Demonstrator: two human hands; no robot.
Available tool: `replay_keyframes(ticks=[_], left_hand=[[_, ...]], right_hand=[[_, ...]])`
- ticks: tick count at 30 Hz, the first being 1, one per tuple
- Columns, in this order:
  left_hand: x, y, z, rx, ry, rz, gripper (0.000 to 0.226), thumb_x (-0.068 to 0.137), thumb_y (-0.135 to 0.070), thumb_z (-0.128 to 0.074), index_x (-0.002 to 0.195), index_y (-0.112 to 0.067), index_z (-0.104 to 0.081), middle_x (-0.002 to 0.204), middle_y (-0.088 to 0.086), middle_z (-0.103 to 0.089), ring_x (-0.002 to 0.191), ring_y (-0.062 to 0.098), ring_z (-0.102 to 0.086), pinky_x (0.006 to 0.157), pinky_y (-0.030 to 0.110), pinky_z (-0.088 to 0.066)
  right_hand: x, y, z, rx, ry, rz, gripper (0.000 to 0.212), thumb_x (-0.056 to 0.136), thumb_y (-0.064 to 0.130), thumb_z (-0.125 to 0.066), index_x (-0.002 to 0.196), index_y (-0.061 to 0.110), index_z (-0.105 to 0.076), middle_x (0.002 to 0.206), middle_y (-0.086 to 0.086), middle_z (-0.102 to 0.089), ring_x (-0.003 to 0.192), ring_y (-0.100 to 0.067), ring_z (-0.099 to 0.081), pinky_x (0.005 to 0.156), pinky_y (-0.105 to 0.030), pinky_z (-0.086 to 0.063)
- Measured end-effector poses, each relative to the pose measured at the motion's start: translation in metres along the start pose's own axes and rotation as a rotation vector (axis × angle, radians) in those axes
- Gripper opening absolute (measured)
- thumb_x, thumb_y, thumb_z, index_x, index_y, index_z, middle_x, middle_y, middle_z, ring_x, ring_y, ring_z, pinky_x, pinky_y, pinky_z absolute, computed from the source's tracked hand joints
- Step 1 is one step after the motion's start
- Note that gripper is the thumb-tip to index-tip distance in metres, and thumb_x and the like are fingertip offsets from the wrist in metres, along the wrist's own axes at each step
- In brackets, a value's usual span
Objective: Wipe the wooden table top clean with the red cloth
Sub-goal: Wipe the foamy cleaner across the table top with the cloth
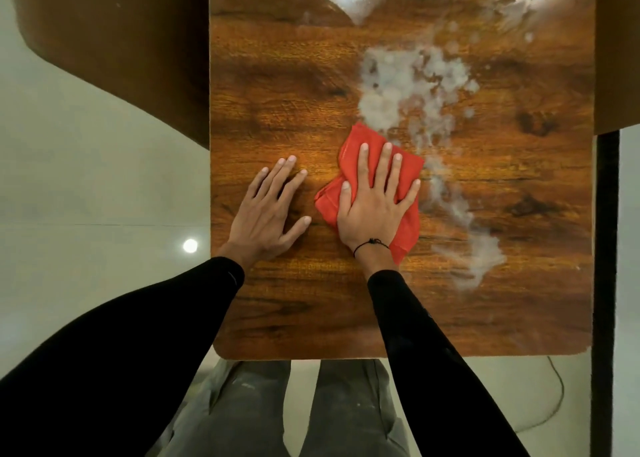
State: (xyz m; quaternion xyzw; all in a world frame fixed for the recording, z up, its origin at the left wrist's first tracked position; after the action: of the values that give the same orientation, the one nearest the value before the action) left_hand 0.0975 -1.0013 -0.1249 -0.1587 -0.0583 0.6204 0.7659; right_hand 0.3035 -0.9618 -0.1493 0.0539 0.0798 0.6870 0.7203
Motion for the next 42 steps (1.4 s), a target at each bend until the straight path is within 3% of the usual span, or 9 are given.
replay_keyframes(ticks=[6, 9, 12, 17, 22, 29, 33, 36, 42], left_hand=[[0.052, -0.01, 0.023, -0.046, -0.105, 0.171, 0.057, 0.109, -0.047, -0.051, 0.155, -0.013, -0.053, 0.168, 0.018, -0.045, 0.155, 0.037, -0.042, 0.127, 0.056, -0.037], [0.079, -0.001, 0.024, -0.026, -0.137, 0.191, 0.052, 0.113, -0.037, -0.052, 0.159, -0.012, -0.051, 0.175, 0.018, -0.037, 0.162, 0.036, -0.035, 0.132, 0.052, -0.028], [0.076, 0.007, 0.016, -0.005, -0.196, 0.236, 0.056, 0.114, -0.039, -0.05, 0.165, -0.017, -0.044, 0.18, 0.015, -0.028, 0.167, 0.034, -0.027, 0.135, 0.049, -0.021], [0.08, 0.013, 0.015, -0.026, -0.224, 0.296, 0.053, 0.112, -0.034, -0.05, 0.163, -0.02, -0.045, 0.179, 0.015, -0.031, 0.166, 0.034, -0.028, 0.133, 0.049, -0.023], [0.08, 0.013, 0.016, -0.043, -0.222, 0.289, 0.053, 0.112, -0.032, -0.049, 0.163, -0.019, -0.048, 0.178, 0.014, -0.033, 0.165, 0.033, -0.03, 0.131, 0.05, -0.026], [0.081, 0.012, 0.018, -0.016, -0.187, 0.302, 0.055, 0.111, -0.036, -0.046, 0.163, -0.019, -0.047, 0.178, 0.014, -0.032, 0.164, 0.034, -0.032, 0.127, 0.053, -0.029], [0.082, 0.013, 0.017, -0.013, -0.181, 0.304, 0.056, 0.111, -0.036, -0.045, 0.164, -0.018, -0.047, 0.178, 0.015, -0.032, 0.164, 0.035, -0.032, 0.127, 0.054, -0.03], [0.082, 0.014, 0.016, -0.017, -0.175, 0.302, 0.056, 0.111, -0.036, -0.044, 0.164, -0.018, -0.047, 0.179, 0.015, -0.032, 0.164, 0.035, -0.032, 0.126, 0.055, -0.03], [0.082, 0.014, 0.014, -0.018, -0.163, 0.307, 0.056, 0.112, -0.036, -0.043, 0.166, -0.019, -0.046, 0.18, 0.014, -0.03, 0.165, 0.034, -0.03, 0.127, 0.054, -0.029]], right_hand=[[-0.031, -0.018, 0.002, 0.015, -0.006, -0.113, 0.076, 0.116, 0.053, -0.033, 0.183, 0.026, -0.009, 0.191, -0.009, -0.003, 0.176, -0.035, -0.01, 0.134, -0.076, -0.008], [-0.05, -0.024, -0.002, -0.005, 0.052, 0.08, 0.078, 0.115, 0.052, -0.033, 0.183, 0.023, -0.008, 0.19, -0.011, -0.001, 0.176, -0.036, -0.007, 0.135, -0.076, -0.005], [-0.05, -0.022, -0.002, -0.023, 0.107, 0.344, 0.081, 0.113, 0.055, -0.035, 0.183, 0.024, -0.008, 0.191, -0.01, 0.001, 0.177, -0.035, -0.005, 0.135, -0.076, 0.001], [-0.007, 0.006, -0.004, -0.033, 0.137, 0.514, 0.083, 0.113, 0.059, -0.039, 0.183, 0.023, -0.012, 0.191, -0.01, -0.002, 0.176, -0.034, -0.008, 0.134, -0.077, -0.003], [0.043, 0.021, -0.004, -0.032, 0.076, 0.424, 0.08, 0.114, 0.056, -0.039, 0.182, 0.02, -0.016, 0.19, -0.01, -0.009, 0.176, -0.032, -0.013, 0.135, -0.074, -0.007], [0.017, -0.001, -0.001, -0.021, 0.035, 0.022, 0.08, 0.116, 0.052, -0.034, 0.183, 0.016, -0.009, 0.19, -0.012, -0.002, 0.176, -0.035, -0.007, 0.135, -0.074, -0.005], [-0.025, 0.003, -0.001, -0.02, 0.119, 0.235, 0.085, 0.113, 0.052, -0.038, 0.183, 0.016, -0.006, 0.19, -0.012, 0.003, 0.177, -0.033, -0.001, 0.137, -0.073, 0.003], [-0.002, 0.018, -0.002, -0.032, 0.143, 0.428, 0.084, 0.113, 0.054, -0.041, 0.183, 0.019, -0.01, 0.191, -0.009, 0.001, 0.177, -0.031, -0.005, 0.136, -0.074, 0.0], [0.093, 0.044, -0.001, -0.005, 0.068, 0.429, 0.08, 0.113, 0.053, -0.042, 0.182, 0.021, -0.019, 0.19, -0.008, -0.011, 0.176, -0.03, -0.013, 0.135, -0.072, -0.008]])
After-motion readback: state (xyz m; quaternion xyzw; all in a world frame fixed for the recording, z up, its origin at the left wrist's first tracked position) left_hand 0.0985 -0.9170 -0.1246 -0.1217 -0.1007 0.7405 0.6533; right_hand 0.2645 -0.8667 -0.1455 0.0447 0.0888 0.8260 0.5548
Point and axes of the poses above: each hand's wrist, its own x-axis towards the middle knuckle, its own z-axis out of the back of the hand, y = z × x, the point moved 3 cm from there along x, towards the middle knuckle
